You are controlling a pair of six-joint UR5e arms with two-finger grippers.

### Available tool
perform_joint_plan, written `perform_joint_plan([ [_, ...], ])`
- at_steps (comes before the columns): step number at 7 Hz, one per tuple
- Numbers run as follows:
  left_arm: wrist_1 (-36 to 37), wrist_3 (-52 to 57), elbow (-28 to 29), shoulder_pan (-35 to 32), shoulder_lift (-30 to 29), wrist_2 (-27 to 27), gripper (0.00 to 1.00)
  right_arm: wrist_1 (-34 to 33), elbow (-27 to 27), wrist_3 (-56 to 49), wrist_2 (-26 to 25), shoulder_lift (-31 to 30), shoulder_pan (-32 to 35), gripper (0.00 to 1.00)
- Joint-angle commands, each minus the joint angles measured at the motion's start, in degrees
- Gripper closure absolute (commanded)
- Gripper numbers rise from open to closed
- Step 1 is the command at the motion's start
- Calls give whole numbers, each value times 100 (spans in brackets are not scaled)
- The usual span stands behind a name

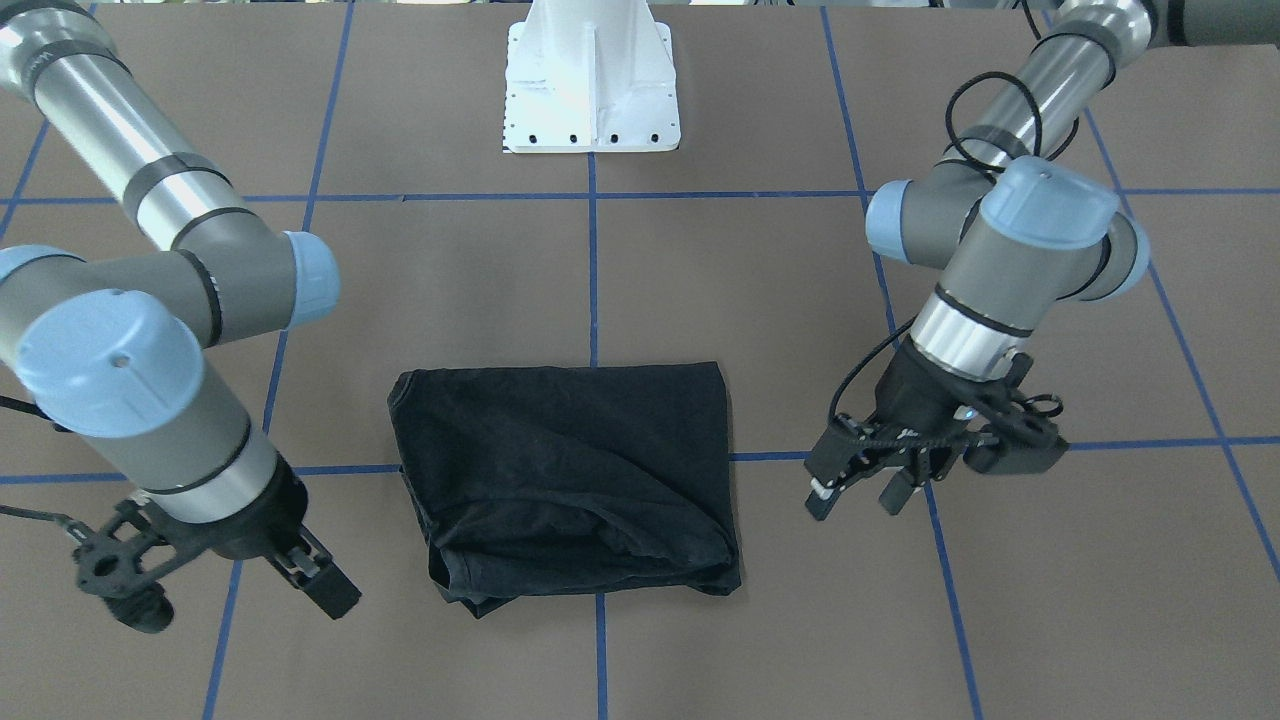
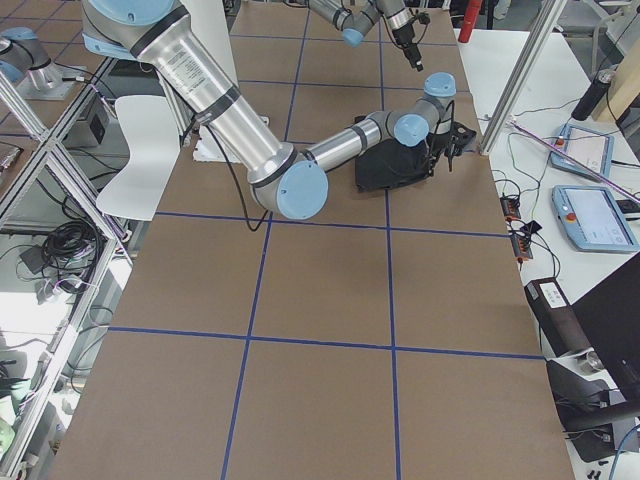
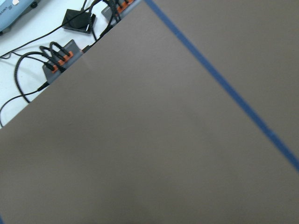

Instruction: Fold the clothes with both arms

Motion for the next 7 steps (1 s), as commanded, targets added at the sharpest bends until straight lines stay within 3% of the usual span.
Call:
perform_joint_plan([
  [1, 170, 2487, -1009, -535, 1383, -667, 1, -251, 1466, -2527, 203, -1819, 623, 0],
  [2, 170, 3794, -1064, -1175, 1875, -1291, 1, -217, 1593, -3827, 770, -2428, 1166, 0],
  [3, 179, 5217, -1029, -1834, 2341, -1523, 1, -199, 1586, -5050, 1254, -2912, 1711, 0],
  [4, 336, 6354, -968, -2423, 2624, -1586, 1, -216, 1577, -6367, 1363, -3378, 2177, 0],
  [5, 825, 7279, -950, -2864, 2688, -1683, 1, -260, 1603, -7468, 1643, -3722, 2556, 0],
  [6, 1639, 7767, -959, -3382, 2689, -2119, 1, -269, 1525, -8019, 1993, -3874, 2751, 0],
  [7, 2056, 8006, -985, -3570, 2698, -2436, 1, -460, 1524, -8424, 2006, -3893, 2805, 0],
])
